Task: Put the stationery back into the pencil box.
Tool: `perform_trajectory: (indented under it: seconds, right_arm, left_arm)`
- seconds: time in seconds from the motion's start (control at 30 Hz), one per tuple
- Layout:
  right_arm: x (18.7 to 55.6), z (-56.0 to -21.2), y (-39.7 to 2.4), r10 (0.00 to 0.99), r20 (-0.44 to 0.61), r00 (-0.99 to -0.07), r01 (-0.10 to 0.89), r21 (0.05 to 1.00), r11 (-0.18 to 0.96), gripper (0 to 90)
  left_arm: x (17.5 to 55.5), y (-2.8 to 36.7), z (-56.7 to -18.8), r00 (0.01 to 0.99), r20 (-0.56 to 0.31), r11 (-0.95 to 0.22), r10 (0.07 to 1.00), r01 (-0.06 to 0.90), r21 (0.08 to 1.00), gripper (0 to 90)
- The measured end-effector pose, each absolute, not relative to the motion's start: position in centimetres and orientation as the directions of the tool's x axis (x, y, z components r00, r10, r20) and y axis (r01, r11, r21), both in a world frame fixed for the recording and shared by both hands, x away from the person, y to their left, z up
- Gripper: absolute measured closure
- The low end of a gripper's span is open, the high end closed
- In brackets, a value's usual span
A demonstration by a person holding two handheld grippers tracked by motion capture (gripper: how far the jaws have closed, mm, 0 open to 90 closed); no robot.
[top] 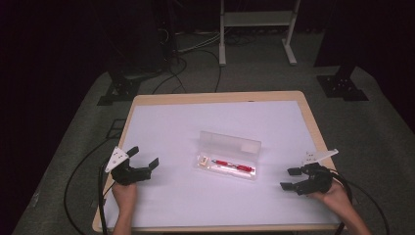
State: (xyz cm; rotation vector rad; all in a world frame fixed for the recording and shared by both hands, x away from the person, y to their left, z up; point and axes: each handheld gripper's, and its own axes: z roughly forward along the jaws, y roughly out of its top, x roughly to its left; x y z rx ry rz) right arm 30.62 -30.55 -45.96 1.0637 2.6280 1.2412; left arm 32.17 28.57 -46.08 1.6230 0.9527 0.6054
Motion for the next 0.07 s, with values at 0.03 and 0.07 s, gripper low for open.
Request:
perform_trajectory:
  seconds: [0.03,0.07]
  right_arm:
    - [30.41,-46.17,-30.6,0.602,0.237,-0.762,0.563,0.702,0.436,26.0]
    - [30.17,-46.31,-30.64,0.604,0.241,-0.76,0.566,0.702,0.432,26.0]
  left_arm:
    - [32.17,28.56,-46.08,0.545,-0.091,-0.071,0.834,0.27,0.96,0.0]
    - [32.17,28.56,-46.08,0.545,-0.091,-0.071,0.834,0.27,0.96,0.0]
